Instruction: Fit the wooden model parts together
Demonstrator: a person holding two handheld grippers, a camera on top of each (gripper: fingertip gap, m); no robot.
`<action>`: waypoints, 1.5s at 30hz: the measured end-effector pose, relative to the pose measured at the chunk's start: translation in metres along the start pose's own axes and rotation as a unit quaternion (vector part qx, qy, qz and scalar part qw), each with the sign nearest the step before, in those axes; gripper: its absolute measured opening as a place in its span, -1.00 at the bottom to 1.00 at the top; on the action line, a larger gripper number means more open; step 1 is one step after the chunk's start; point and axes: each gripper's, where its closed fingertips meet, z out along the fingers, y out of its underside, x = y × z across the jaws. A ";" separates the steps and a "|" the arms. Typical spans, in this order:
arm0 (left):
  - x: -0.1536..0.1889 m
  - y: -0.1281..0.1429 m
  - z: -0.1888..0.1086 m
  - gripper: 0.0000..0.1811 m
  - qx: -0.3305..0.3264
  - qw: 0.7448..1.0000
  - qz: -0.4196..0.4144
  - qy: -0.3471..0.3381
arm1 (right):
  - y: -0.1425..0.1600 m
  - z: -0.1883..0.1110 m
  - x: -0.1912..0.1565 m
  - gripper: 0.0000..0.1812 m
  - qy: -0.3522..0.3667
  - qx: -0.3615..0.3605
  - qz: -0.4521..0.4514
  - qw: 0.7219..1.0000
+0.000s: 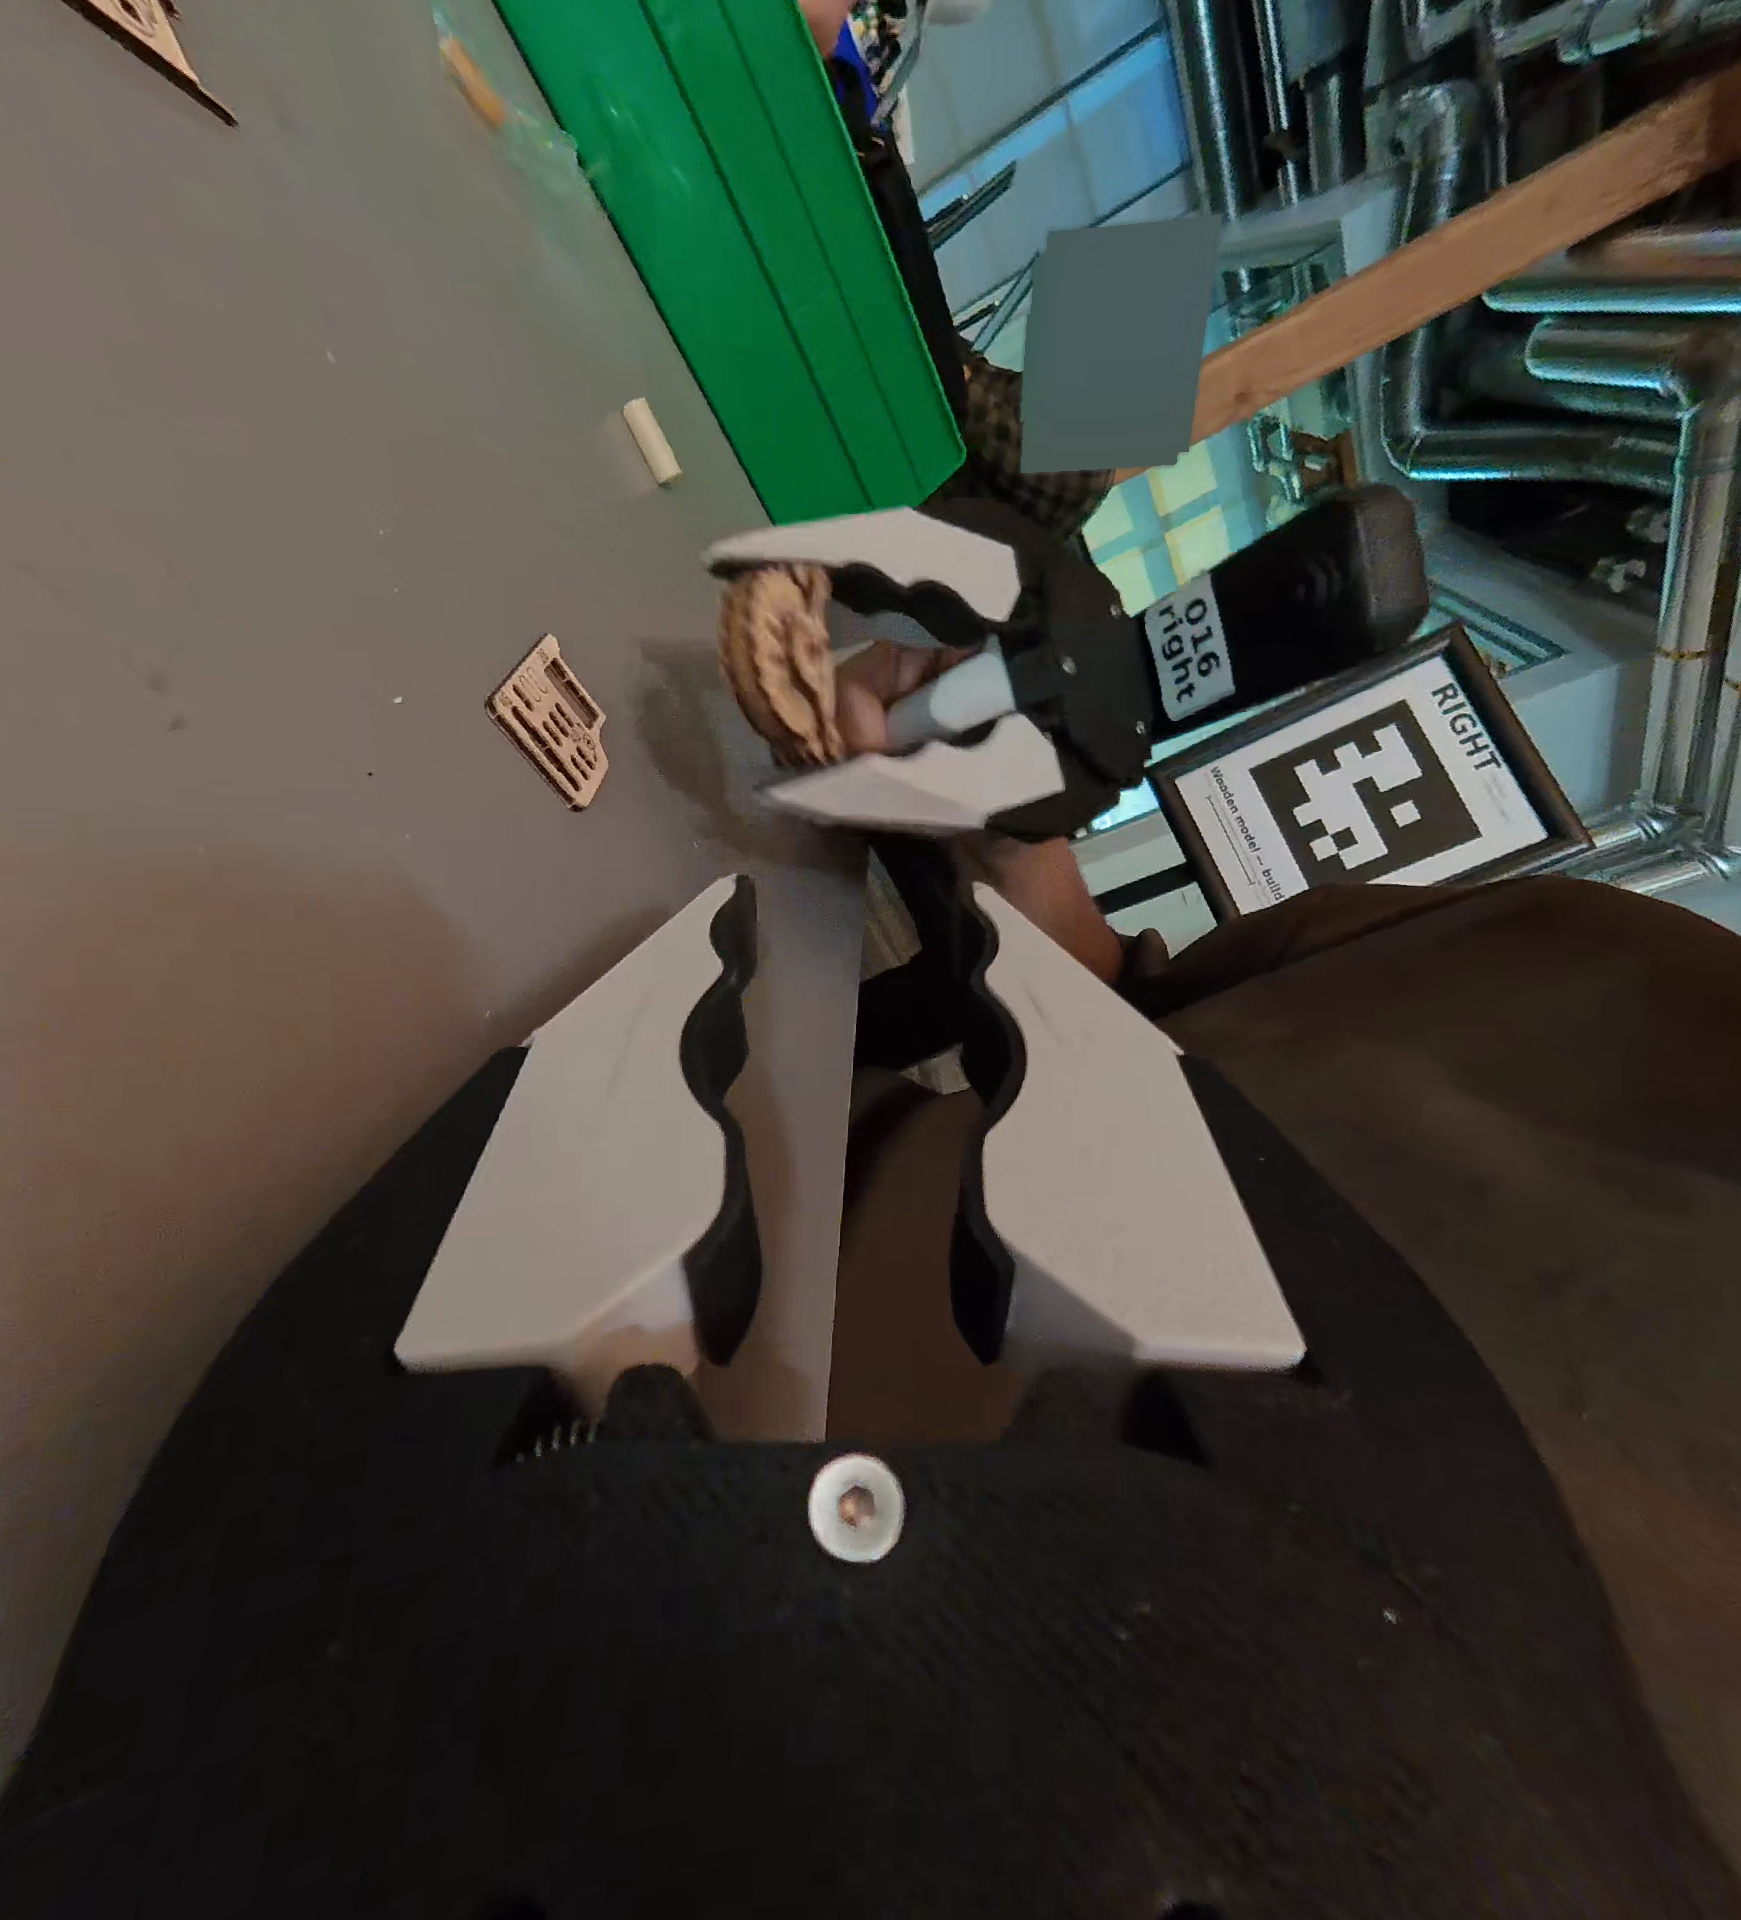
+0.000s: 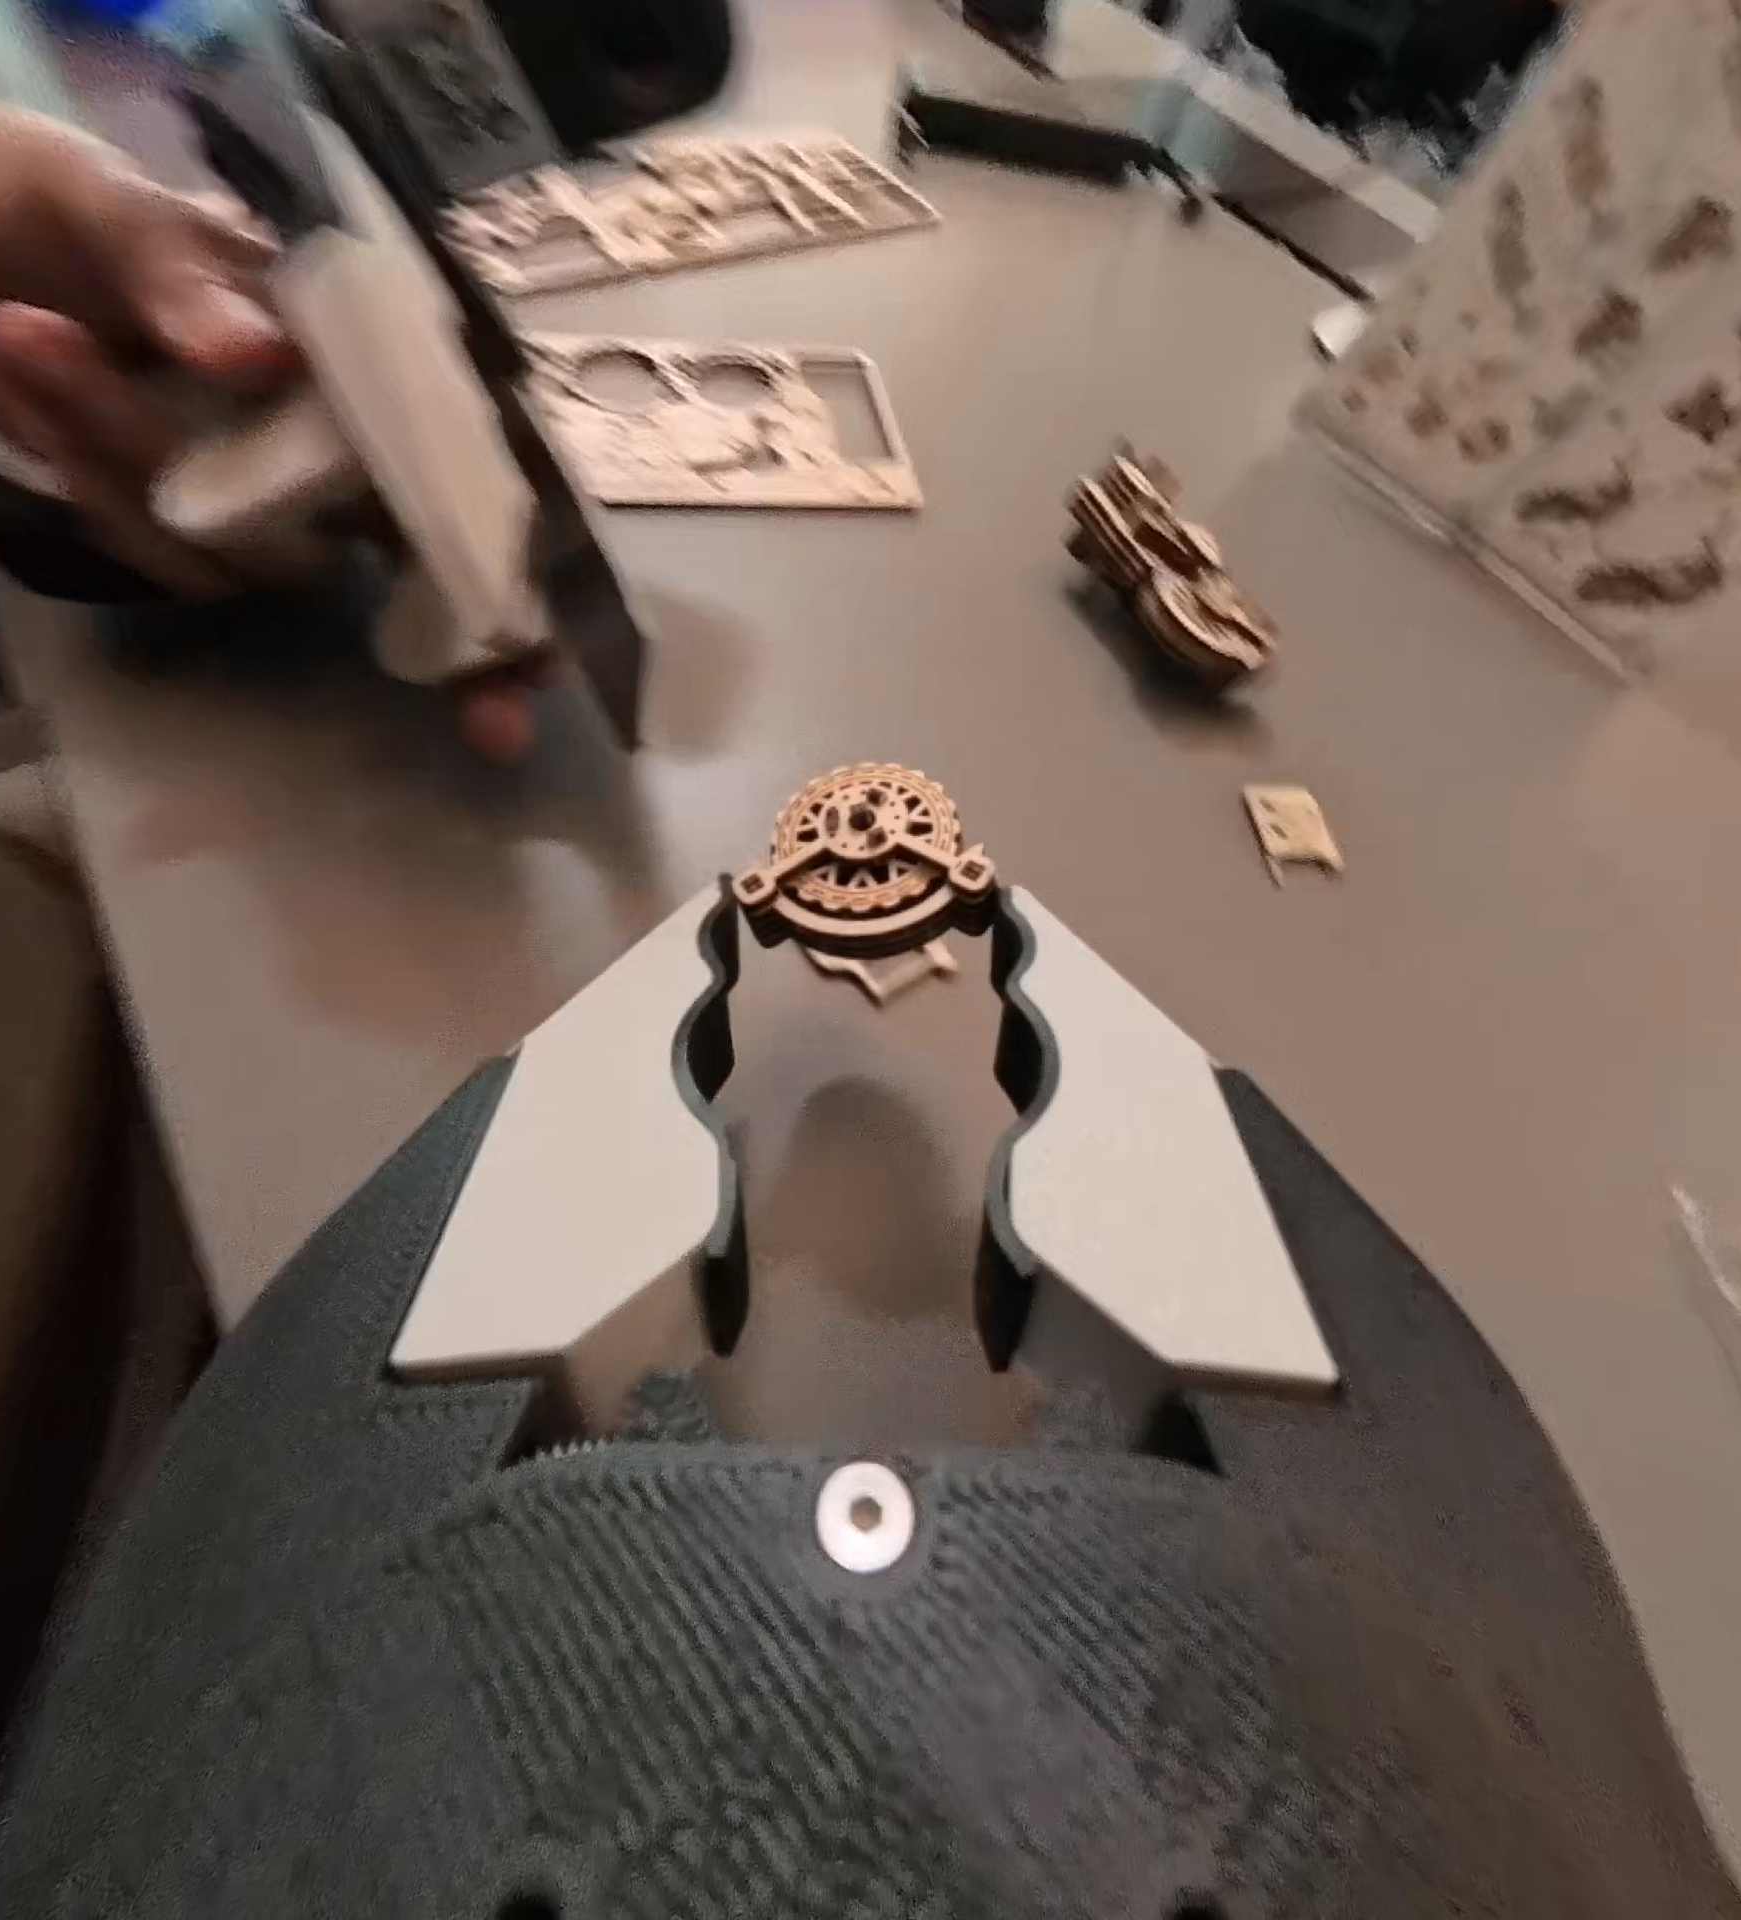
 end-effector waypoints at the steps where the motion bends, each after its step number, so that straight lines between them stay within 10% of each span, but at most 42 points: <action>1: 0.001 -0.001 0.000 -0.61 0.002 1.000 -0.002 0.002 | 0.008 0.001 0.013 -0.47 0.027 -0.021 0.016 0.999; 15: 0.005 -0.001 0.001 -0.63 0.006 1.000 -0.005 0.018 | 0.065 -0.022 0.097 -0.48 0.205 -0.121 0.159 0.958; 45: 0.006 0.004 0.005 -0.62 -0.009 0.999 0.034 0.008 | 0.025 -0.021 0.086 -0.33 0.171 -0.020 0.164 0.971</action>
